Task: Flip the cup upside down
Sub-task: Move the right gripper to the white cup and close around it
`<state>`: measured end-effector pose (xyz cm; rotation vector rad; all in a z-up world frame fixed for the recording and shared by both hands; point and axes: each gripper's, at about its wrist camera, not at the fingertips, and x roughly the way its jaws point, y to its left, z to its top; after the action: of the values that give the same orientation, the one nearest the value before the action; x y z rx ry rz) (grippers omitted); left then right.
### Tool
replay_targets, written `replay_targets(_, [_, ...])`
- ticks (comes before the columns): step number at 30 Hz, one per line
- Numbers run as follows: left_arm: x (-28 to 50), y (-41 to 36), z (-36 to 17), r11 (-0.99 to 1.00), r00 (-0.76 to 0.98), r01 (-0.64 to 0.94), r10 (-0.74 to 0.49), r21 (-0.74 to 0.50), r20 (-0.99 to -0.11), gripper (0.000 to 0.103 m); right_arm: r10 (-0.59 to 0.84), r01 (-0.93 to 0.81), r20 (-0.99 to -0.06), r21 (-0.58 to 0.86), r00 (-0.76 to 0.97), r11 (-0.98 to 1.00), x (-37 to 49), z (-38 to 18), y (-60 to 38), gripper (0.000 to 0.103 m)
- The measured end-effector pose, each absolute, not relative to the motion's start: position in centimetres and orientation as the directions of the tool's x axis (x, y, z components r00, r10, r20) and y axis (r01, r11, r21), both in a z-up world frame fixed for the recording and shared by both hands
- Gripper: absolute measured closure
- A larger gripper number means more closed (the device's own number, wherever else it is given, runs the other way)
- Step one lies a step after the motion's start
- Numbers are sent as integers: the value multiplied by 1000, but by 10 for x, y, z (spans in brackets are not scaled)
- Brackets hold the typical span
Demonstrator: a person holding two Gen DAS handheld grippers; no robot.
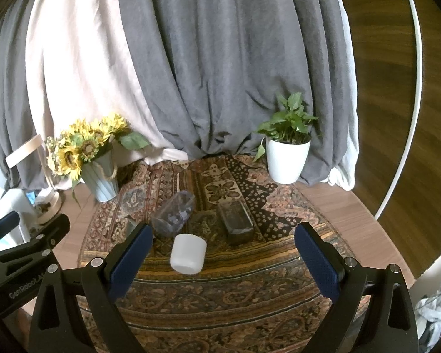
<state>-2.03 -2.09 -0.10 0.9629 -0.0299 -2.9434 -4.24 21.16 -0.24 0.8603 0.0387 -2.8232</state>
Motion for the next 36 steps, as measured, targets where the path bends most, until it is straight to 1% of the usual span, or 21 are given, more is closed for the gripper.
replay_targets(10, [-62, -37, -41, -996, -723, 62, -86, 59, -686, 0, -184, 225, -681, 29, -709, -974, -91, -45, 177, 5])
replay_targets(15, [-84, -50, -67, -993, -666, 90, -118, 78, -736, 0, -208, 248, -757, 62, -620, -967, -123, -78, 157, 6])
replay_targets(18, [-98, -54, -85, -990, -632, 92, -141, 107, -762, 0, -211, 242, -799, 84, -563, -967, -143, -98, 150, 7])
replay_targets(23, [-117, -56, -109, -989, -581, 75, -149, 129, -801, 0, -192, 227, -864, 93, -466, -969, -172, -132, 138, 9])
replay_targets(30, [-138, -62, -135, -994, -514, 73, -112, 86, -851, 0, -192, 210, -909, 120, -369, -970, -195, -164, 130, 12])
replay_targets(36, [-147, -60, -148, -992, -485, 84, -123, 94, -866, 0, -181, 204, -922, 115, -342, -972, -203, -177, 125, 16])
